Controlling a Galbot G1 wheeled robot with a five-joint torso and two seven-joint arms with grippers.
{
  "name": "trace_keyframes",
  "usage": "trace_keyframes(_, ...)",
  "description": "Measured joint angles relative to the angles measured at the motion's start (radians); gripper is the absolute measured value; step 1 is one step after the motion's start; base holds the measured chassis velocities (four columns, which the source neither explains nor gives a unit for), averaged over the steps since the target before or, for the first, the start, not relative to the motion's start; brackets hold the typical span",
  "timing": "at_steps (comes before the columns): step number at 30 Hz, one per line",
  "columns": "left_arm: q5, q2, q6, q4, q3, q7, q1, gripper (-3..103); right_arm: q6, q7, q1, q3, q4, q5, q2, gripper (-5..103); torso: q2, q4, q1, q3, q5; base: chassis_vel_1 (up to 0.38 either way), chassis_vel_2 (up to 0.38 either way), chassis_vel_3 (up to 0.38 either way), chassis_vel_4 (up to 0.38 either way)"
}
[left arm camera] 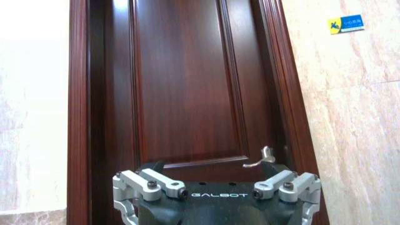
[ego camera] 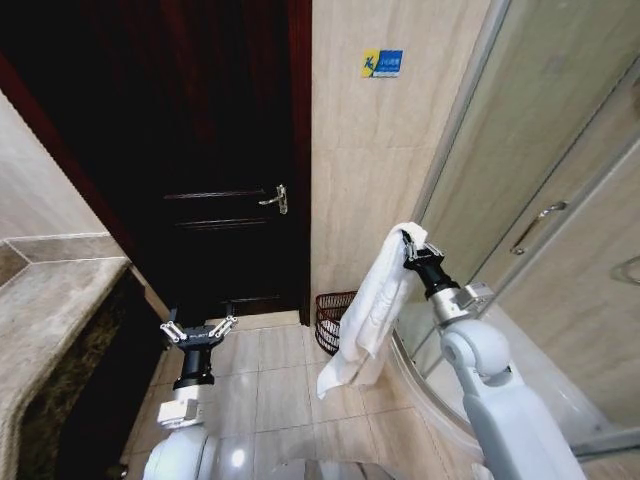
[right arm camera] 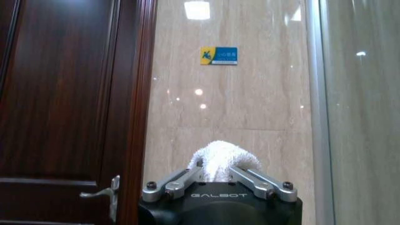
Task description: Discard the used towel into the hamper.
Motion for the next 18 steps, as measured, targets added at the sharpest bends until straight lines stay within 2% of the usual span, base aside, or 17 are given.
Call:
trace_keyframes(5, -0.001, 0.000, -0.003, 0.005, -0.004, 0.002, 0.003, 100, -0.003, 0.001, 0.006, 0.004, -0.001, 0.014, 0.000, 3, 0.001, 0.0000, 0.001, 0.001, 0.0002, 0.000, 0.000, 0.000, 0.000)
trace_keyframes(8, -0.005, 0.000, -0.007, 0.007, -0.008, 0.004, 0.003, 100, -0.031, 0.010, 0.009, 0.016, 0.031, 0.066, 0.000, 3, 0.002, -0.0003, 0.001, 0.001, 0.0006, 0.000, 0.000, 0.000, 0.000)
trace_keyframes(11, -0.011, 0.000, -0.021, 0.020, -0.011, 0.011, 0.006, 100, -0.102, 0.106, 0.084, 0.025, 0.086, 0.187, -0.026, 3, 0.003, -0.0002, 0.001, 0.002, -0.0002, 0.000, 0.000, 0.000, 0.000)
trace_keyframes(12, -0.011, 0.000, -0.021, 0.020, -0.011, 0.011, 0.006, 100, -0.102, 0.106, 0.084, 0.025, 0.086, 0.187, -0.026, 3, 0.003, -0.0002, 0.001, 0.002, -0.0002, 0.000, 0.000, 0.000, 0.000)
trace_keyframes(14, -0.013, 0.000, -0.037, 0.036, -0.012, 0.019, 0.010, 100, -0.127, 0.189, 0.204, 0.027, 0.068, 0.272, -0.070, 3, 0.004, 0.0000, 0.002, 0.002, 0.0001, 0.000, 0.000, 0.000, 0.000)
trace_keyframes(15, -0.013, 0.000, -0.037, 0.036, -0.012, 0.019, 0.010, 100, -0.127, 0.189, 0.204, 0.027, 0.068, 0.272, -0.070, 3, 0.004, 0.0000, 0.002, 0.002, 0.0001, 0.000, 0.000, 0.000, 0.000)
trace_keyframes(18, -0.011, 0.000, -0.050, 0.062, -0.010, 0.027, 0.018, 100, -0.144, 0.255, 0.405, 0.014, -0.016, 0.393, -0.129, 3, 0.005, 0.0001, 0.003, 0.003, 0.0001, 0.000, 0.000, 0.000, 0.000)
